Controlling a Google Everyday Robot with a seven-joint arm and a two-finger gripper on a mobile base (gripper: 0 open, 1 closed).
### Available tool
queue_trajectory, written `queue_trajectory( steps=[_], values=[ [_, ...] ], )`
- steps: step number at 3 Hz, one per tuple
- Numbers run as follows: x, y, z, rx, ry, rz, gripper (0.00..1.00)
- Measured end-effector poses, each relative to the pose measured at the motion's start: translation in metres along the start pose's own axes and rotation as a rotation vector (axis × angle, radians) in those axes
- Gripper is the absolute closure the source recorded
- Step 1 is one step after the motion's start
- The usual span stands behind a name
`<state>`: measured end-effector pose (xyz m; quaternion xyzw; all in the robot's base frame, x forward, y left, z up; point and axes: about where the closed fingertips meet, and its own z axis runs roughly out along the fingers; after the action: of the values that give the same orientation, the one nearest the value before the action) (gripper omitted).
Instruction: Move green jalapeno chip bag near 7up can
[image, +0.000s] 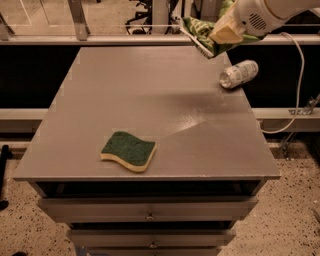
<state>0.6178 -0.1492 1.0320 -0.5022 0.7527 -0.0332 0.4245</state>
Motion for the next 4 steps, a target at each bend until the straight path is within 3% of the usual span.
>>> queue_trajectory(
  steps=[1,2,3,4],
  values=[
    [0.014,0.005,-0.006,-0.016,0.015,0.007,1.00],
    [0.040,0.020,0.008,-0.084,0.037,0.036,1.00],
    [0.051,0.032,0.015,-0.140,0.028,0.037,1.00],
    [0.024,0.047,0.031,-0.216,-0.050,-0.012,0.84]
  ],
)
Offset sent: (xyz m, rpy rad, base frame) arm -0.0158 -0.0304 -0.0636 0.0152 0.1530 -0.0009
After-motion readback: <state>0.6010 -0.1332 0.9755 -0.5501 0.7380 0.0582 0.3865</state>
